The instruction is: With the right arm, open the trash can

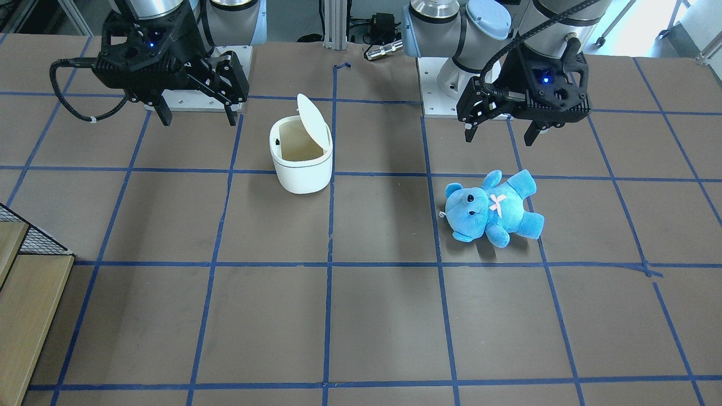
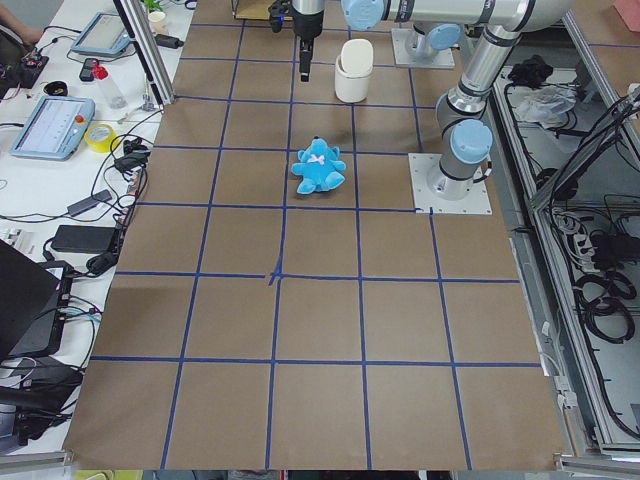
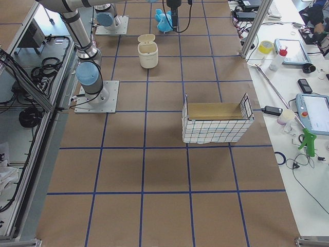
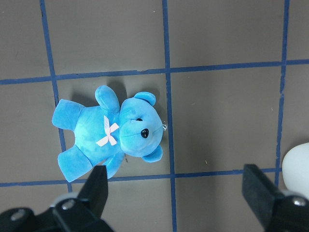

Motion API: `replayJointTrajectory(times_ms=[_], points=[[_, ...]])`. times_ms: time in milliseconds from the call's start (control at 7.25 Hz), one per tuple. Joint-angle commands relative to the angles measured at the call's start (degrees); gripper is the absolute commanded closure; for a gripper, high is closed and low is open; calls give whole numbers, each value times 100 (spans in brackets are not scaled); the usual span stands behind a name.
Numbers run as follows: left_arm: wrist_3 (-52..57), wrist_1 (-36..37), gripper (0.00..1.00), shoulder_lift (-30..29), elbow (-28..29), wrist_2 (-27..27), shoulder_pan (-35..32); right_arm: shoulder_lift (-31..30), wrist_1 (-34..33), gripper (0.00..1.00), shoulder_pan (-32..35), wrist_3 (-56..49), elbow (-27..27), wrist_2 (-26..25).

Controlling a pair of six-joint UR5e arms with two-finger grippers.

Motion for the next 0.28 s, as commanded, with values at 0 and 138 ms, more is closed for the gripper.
replayJointTrajectory(times_ms=[0, 138], points=[[0, 0, 0, 0, 0, -6, 0, -10, 55, 0, -8, -18, -3, -12], [0, 0, 0, 0, 0, 2, 0, -18, 56, 0, -8, -18, -11, -21]])
